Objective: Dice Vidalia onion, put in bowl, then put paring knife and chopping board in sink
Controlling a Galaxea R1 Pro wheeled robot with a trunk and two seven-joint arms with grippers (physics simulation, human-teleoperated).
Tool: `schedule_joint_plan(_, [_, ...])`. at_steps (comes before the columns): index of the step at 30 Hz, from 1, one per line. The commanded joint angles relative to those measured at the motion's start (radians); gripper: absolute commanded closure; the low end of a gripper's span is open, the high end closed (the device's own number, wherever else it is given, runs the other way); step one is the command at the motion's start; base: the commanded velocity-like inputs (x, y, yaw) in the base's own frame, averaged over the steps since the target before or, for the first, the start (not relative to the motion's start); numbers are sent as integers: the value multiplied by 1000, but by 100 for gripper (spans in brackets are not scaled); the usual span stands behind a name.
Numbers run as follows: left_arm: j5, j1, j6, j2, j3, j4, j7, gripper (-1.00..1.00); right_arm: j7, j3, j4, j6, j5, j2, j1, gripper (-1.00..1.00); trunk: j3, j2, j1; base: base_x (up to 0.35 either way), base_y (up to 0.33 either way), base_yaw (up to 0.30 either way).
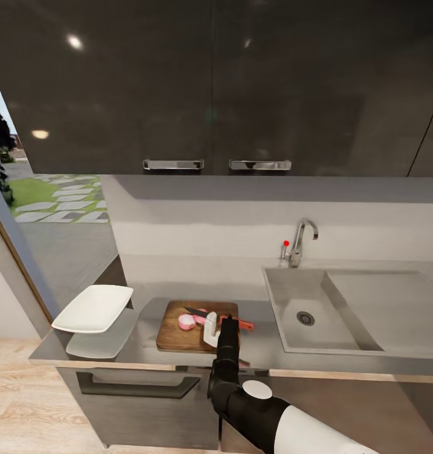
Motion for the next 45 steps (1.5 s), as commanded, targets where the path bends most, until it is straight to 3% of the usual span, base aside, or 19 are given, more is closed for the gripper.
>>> schedule_joint_plan(1, [6,0,-1,1,-5,-2,-1,-100,-4,4,1,6,-2,0,-2,100,-2,-2,1,0,0,0])
schedule_joint_plan(23, [6,0,-1,0,-5,-1,-1,-100,-8,4,0,5,1,0,-2,100,-2,-2,1,0,0,0])
schedule_joint_plan(35, [6,0,-1,0,-5,9,-1,-100,-23,-3,-64,5,7,0,-2,100,-2,-2,1,0,0,0])
schedule_joint_plan(38, [5,0,-1,0,-5,11,-1,-100,-24,-25,-129,9,7,0,-2,100,-2,-2,1,0,0,0])
schedule_joint_plan(40, [5,0,-1,0,-5,12,-1,-100,-25,-63,-172,11,7,0,-2,100,-2,-2,1,0,0,0])
schedule_joint_plan(45, [5,0,-1,0,-5,12,-1,-100,-24,-107,-199,13,8,0,-2,100,-2,-2,1,0,0,0])
